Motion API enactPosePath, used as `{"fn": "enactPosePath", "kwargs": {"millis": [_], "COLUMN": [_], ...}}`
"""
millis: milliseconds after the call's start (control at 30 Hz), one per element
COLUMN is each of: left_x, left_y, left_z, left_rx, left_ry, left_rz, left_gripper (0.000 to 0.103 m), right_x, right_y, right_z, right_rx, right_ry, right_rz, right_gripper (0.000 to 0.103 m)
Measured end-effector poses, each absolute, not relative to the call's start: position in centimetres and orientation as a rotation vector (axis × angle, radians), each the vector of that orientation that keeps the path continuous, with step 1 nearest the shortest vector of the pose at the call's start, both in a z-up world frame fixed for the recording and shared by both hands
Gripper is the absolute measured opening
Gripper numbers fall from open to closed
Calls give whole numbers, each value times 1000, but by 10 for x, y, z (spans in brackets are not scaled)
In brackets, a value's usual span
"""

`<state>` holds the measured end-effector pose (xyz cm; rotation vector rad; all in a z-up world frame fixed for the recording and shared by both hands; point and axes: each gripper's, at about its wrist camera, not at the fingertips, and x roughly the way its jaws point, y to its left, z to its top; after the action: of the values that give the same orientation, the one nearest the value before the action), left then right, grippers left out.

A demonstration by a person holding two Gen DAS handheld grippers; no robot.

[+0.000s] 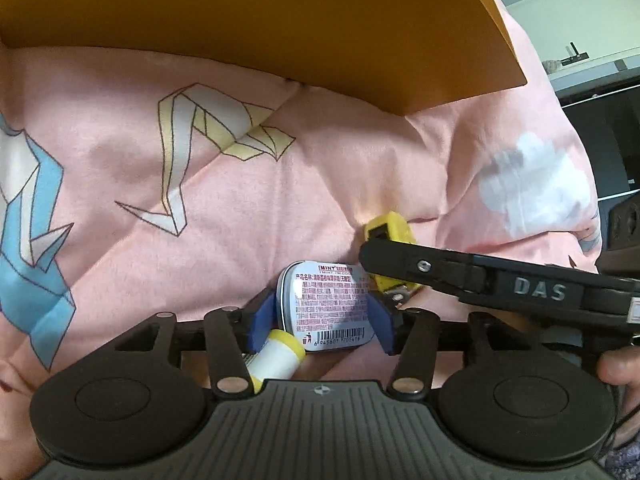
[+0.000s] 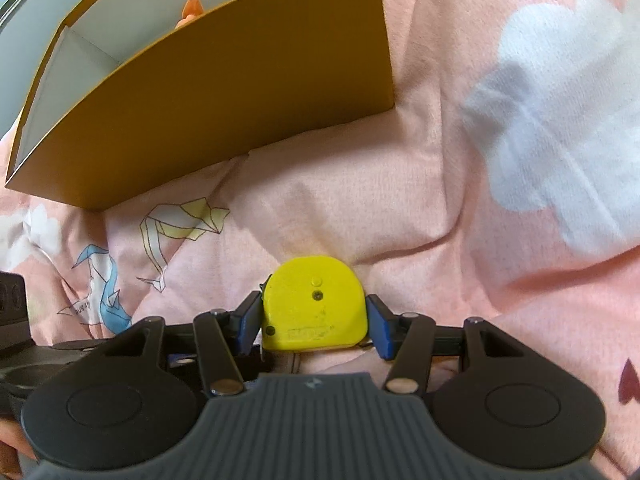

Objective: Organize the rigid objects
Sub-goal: 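Carry the tape measure and mint tin up over the orange box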

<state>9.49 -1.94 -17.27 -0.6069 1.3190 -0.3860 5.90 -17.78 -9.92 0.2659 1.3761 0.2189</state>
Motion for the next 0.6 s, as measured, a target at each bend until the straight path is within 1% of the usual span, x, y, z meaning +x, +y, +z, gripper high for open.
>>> {"fn": "enactPosePath", "kwargs": {"millis": [100, 133, 200, 233, 267, 300, 367, 467, 600], "left_x": [96, 95, 92, 90, 87, 85, 80, 78, 83], "left_y": [-22, -23, -23, -23, -20, -20, -21, -29, -33], "left_z": [-173, -171, -166, -163, -159, -154, -145, -139, -149], "left_rx": [-595, -589, -579, -582, -586, -581, -547, -504, -513], "left_ry": [1316, 1310, 1293, 1282, 1265, 1250, 1221, 1200, 1239], "left_rz": [-392, -397, -394, -391, -399, -407, -422, -457, -453], "left_gripper": [61, 52, 44, 37, 33, 32, 25, 23, 26], "right_x": [57, 56, 55, 54, 54, 53, 52, 51, 52], "right_y": [-181, -182, -184, -184, -184, -185, -186, -186, -187], "right_z": [-96, -95, -94, -94, -94, -93, -94, -96, -100], "right_rx": [286, 290, 296, 299, 302, 304, 307, 307, 311], "right_ry": [1372, 1372, 1371, 1370, 1369, 1368, 1369, 1371, 1376], "right_rz": [213, 212, 212, 211, 211, 211, 214, 212, 208], "right_gripper": [55, 55, 55, 55, 55, 55, 55, 55, 55]}}
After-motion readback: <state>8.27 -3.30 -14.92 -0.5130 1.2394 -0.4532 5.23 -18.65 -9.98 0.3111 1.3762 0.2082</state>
